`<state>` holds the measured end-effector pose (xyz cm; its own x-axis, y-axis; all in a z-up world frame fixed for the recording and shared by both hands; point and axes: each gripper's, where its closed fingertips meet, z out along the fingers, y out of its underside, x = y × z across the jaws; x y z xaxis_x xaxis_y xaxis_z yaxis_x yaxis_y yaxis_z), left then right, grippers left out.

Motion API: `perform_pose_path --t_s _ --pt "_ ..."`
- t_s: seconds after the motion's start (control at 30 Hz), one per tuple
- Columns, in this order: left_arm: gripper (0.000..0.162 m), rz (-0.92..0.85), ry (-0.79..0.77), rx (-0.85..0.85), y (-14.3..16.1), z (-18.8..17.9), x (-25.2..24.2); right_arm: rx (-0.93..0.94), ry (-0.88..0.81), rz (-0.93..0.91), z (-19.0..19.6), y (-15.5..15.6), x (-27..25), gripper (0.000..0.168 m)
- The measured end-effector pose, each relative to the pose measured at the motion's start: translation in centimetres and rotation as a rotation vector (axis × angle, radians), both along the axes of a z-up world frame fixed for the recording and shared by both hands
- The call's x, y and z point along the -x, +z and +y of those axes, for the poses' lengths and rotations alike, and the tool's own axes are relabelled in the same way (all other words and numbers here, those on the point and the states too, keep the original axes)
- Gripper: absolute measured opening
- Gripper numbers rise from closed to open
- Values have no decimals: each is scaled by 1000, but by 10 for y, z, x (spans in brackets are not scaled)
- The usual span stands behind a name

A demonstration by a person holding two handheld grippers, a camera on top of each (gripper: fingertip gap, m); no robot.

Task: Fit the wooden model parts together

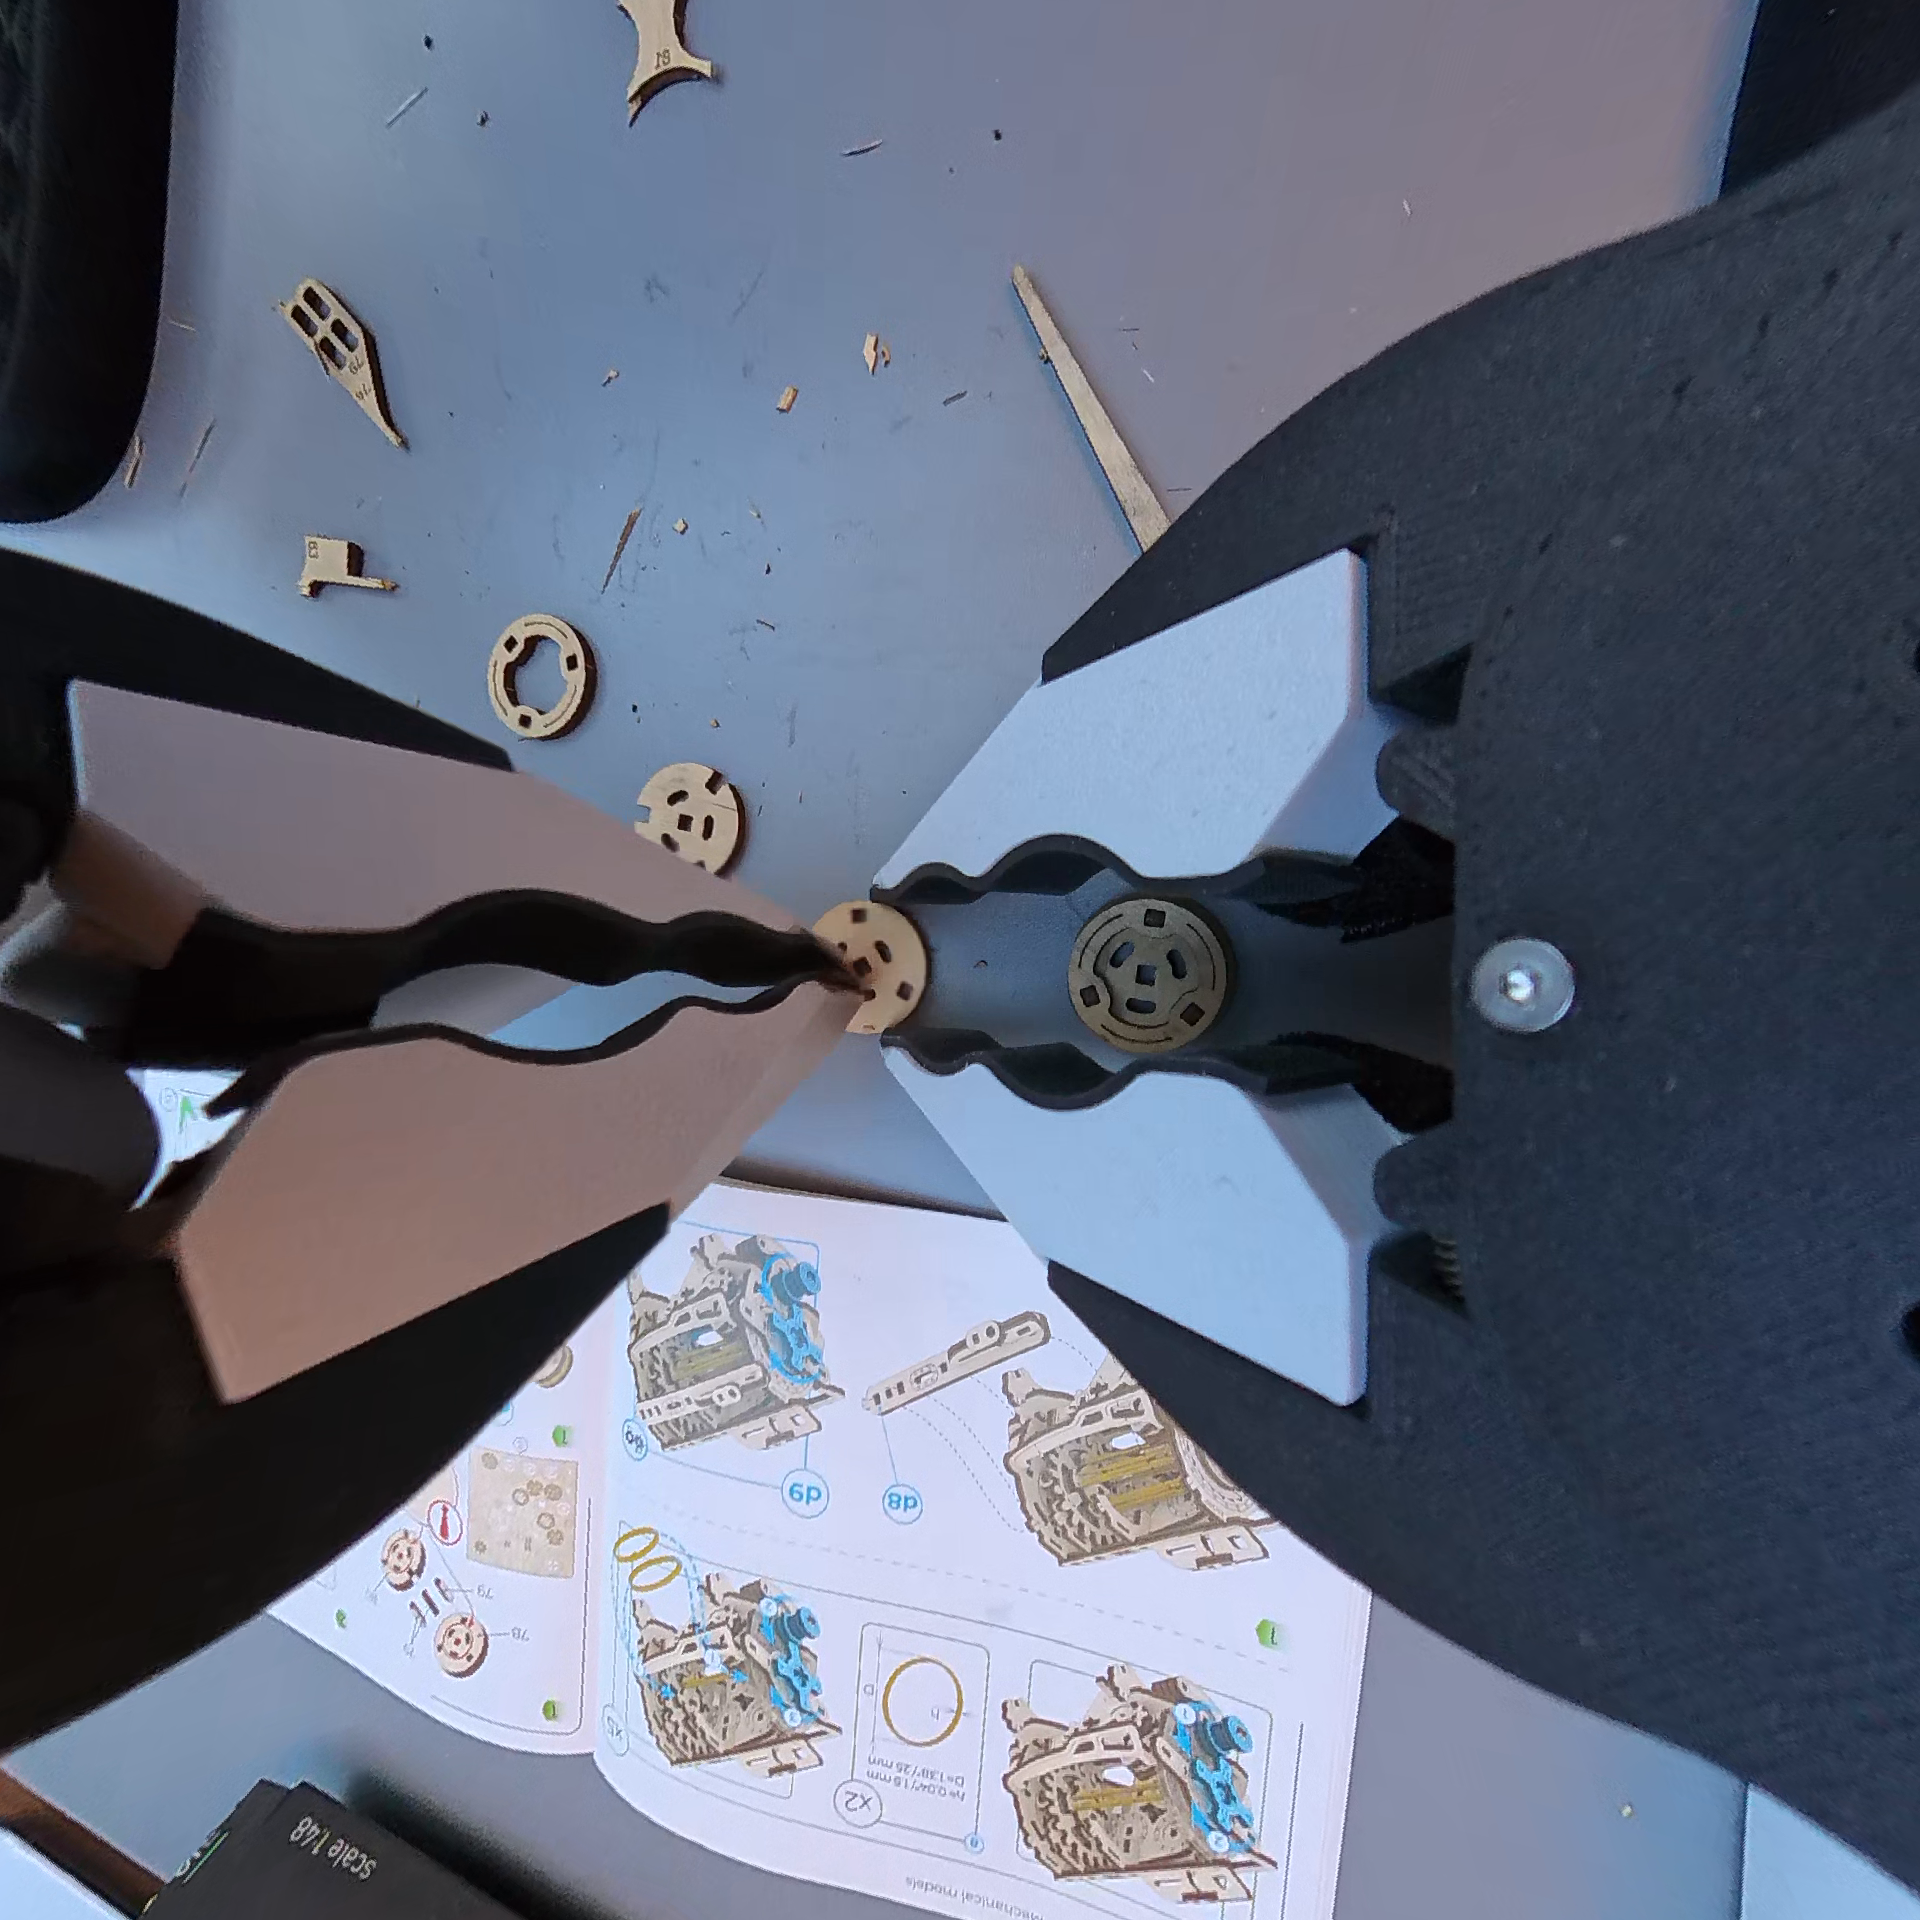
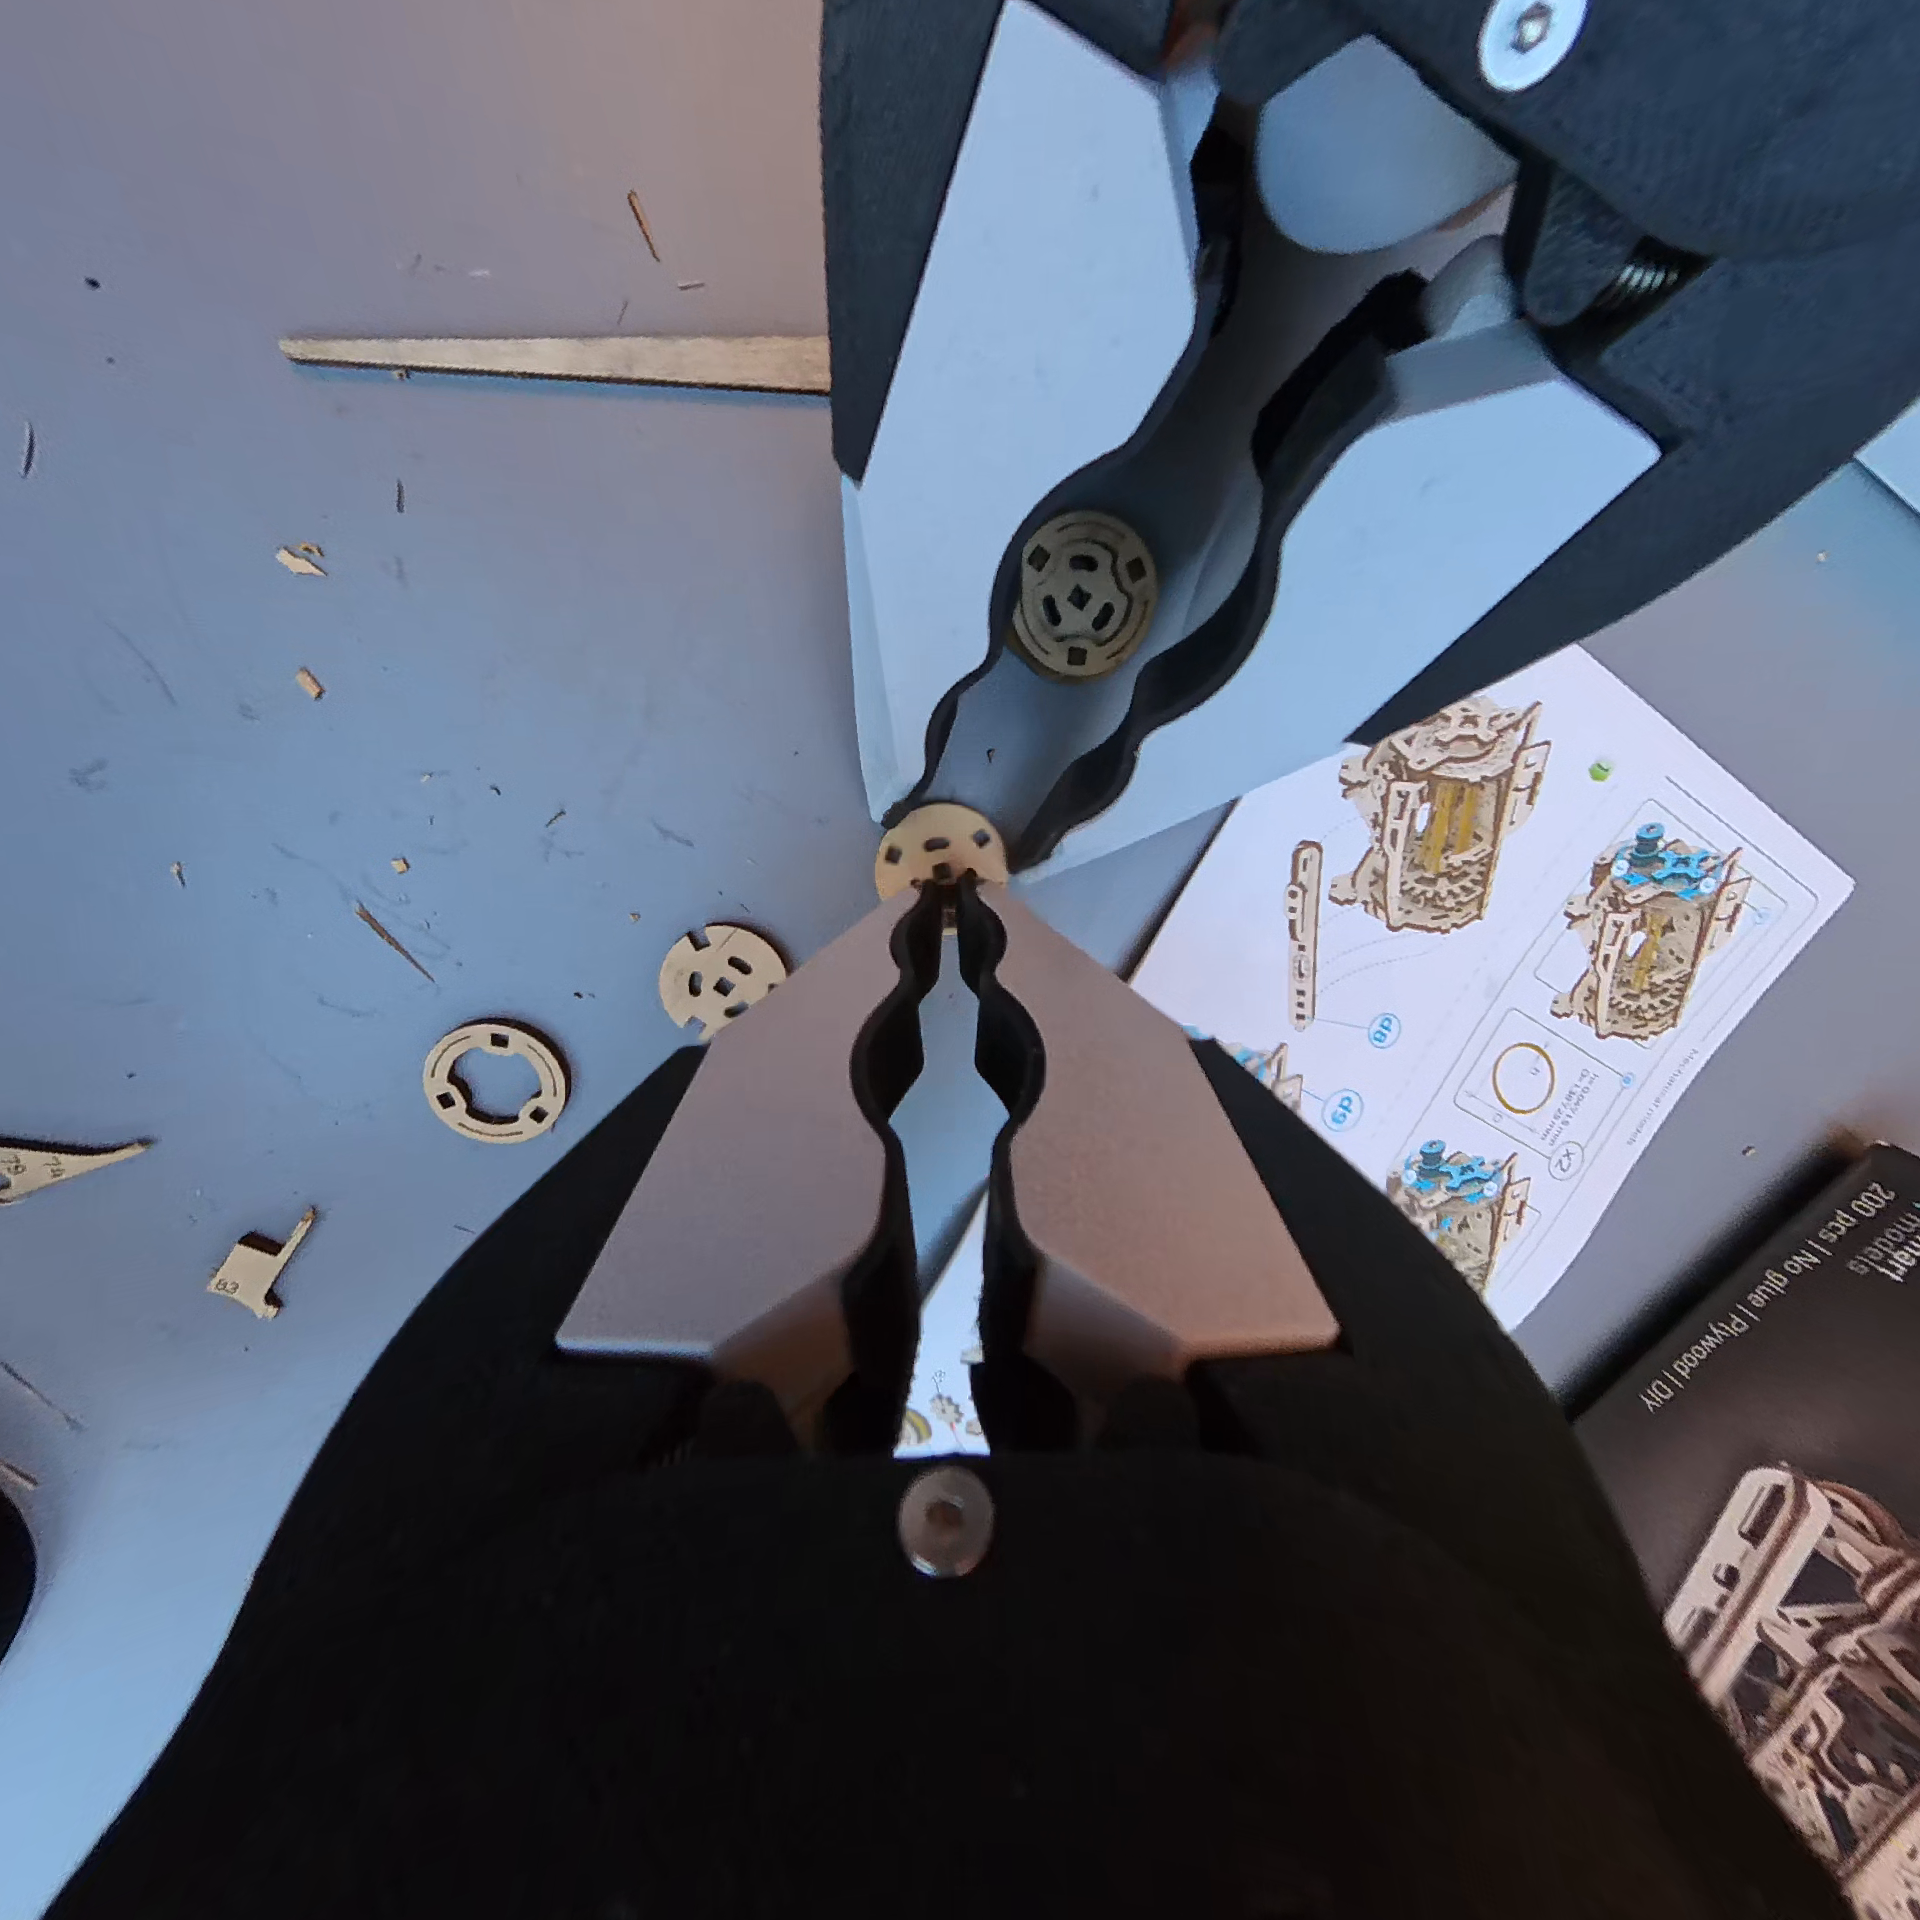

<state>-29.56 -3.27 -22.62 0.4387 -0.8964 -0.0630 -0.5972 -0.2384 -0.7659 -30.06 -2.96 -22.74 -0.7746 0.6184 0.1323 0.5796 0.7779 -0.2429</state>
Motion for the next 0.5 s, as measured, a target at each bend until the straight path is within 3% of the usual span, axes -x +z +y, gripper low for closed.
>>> perform_pose_path --t_s 0.27,0.37,0.5 --pt "20 0 3 -1 0 0 0 154 -107 95 5 13 2 1" --pt "22 -25 34 5 3 3 3 424 -296 205 4 30 13 1" --pt "23 -205 48 20 32 4 -5 844 -516 353 0 74 25 1"
